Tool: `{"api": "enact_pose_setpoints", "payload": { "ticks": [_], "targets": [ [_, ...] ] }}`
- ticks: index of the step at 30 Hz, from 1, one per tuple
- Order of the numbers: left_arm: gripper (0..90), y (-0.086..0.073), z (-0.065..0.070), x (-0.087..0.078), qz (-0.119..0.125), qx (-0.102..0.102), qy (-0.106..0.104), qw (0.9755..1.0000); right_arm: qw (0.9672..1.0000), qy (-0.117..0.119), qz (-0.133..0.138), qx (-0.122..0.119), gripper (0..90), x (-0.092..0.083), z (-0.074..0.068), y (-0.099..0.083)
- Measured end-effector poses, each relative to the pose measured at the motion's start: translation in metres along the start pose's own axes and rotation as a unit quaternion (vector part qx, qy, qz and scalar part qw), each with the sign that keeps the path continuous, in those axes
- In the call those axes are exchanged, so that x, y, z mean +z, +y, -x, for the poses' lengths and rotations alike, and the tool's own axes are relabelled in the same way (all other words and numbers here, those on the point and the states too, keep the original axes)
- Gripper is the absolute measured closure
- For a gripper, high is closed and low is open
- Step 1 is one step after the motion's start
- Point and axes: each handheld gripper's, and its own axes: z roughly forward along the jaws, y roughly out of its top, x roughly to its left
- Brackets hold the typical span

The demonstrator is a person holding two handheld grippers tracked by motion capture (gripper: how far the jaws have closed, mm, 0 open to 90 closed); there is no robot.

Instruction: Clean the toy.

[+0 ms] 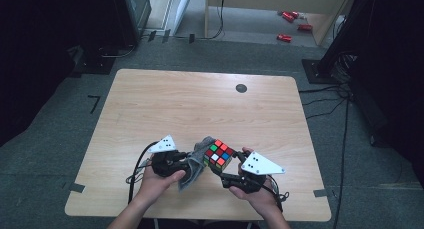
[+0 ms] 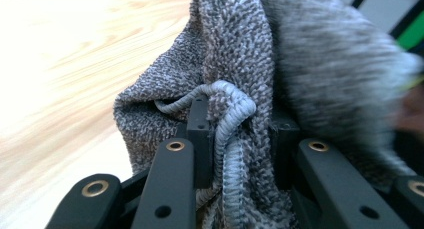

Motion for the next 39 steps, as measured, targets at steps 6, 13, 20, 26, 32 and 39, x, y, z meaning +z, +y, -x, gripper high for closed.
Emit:
{"api": "enact_pose_setpoints", "payload": {
  "ticks": [6, 13, 20, 26, 32, 39],
  "targets": [
    [69.8, 0.006, -0.008, -0.021, 0.107, -0.066, -0.070, 0.9896, 0.9992, 0.003, -0.030, -0.024, 34.7, 0.011, -0.004, -0.010],
    [71.8, 0.002, -0.005, -0.013, 0.088, -0.069, -0.106, 0.9881, 0.9991, 0.018, -0.029, -0.026, 34.7, 0.013, -0.011, -0.008],
    [72.5, -0.001, 0.004, 0.003, -0.018, 0.002, -0.013, 0.9998, 0.9999, 0.013, -0.009, -0.008, 34.7, 0.007, -0.006, -0.002],
    [72.1, 0.004, -0.006, -0.014, 0.049, -0.039, -0.018, 0.9979, 0.9998, 0.008, -0.018, -0.007, 34.7, 0.008, -0.002, -0.006],
    [72.2, 0.005, -0.005, -0.016, 0.078, -0.058, -0.063, 0.9933, 0.9989, 0.017, -0.041, -0.016, 34.7, 0.018, -0.008, -0.012],
    [72.3, -0.003, 0.001, 0.002, 0.000, -0.028, -0.015, 0.9995, 0.9995, 0.018, -0.025, -0.011, 34.8, 0.013, -0.008, -0.007]
  ]
}}
